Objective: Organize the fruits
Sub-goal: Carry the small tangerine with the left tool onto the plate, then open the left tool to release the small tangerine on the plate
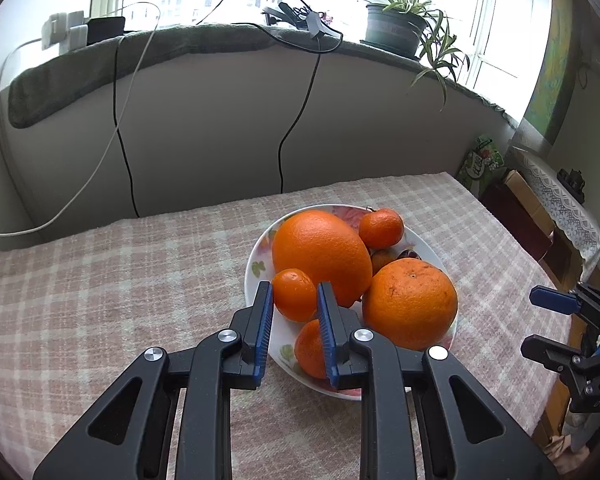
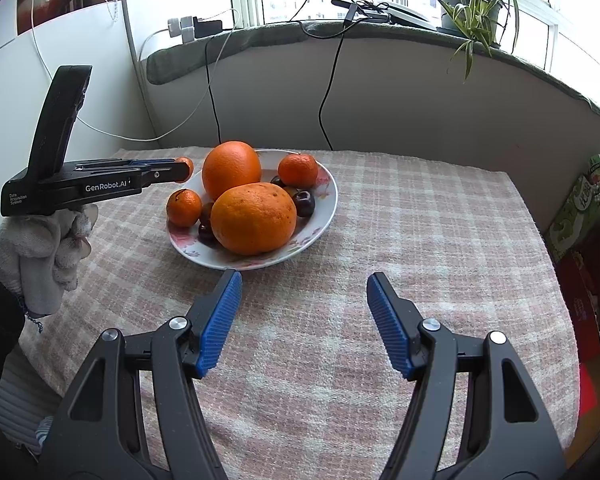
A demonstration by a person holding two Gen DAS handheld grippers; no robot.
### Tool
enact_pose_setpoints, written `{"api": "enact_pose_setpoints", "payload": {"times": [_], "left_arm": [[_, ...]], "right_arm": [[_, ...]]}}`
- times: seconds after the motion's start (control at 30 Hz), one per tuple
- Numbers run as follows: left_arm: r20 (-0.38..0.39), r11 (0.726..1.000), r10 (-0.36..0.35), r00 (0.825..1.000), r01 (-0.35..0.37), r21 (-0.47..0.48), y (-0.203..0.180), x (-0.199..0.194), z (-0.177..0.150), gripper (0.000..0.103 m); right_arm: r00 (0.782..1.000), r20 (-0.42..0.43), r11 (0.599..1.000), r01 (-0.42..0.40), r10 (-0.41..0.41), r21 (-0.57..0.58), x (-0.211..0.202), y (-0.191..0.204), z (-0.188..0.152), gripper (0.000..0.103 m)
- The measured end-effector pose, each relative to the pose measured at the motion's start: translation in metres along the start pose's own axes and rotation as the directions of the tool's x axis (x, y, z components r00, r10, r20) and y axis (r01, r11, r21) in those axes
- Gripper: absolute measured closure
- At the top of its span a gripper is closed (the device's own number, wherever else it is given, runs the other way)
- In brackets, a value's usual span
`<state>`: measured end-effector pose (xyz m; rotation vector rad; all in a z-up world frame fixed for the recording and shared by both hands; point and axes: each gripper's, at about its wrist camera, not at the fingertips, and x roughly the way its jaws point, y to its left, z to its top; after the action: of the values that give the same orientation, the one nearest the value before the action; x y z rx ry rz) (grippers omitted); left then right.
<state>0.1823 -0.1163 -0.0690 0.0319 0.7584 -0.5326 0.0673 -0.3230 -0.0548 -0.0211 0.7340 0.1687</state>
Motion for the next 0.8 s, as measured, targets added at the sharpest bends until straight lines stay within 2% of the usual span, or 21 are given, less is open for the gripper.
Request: {"api": "enact_pose_setpoints", "payload": {"times": [0.8], "left_arm": [[-0.031,1.000,0.017,0.999,-0.017,-0.012,0.0016,0.0094,0.0002,0.081]], "right_arm": [[1.000,-0.004,1.000,-0.002,0.002,0.007,0.0010,-0.0012,-0.0006,0.035]]}}
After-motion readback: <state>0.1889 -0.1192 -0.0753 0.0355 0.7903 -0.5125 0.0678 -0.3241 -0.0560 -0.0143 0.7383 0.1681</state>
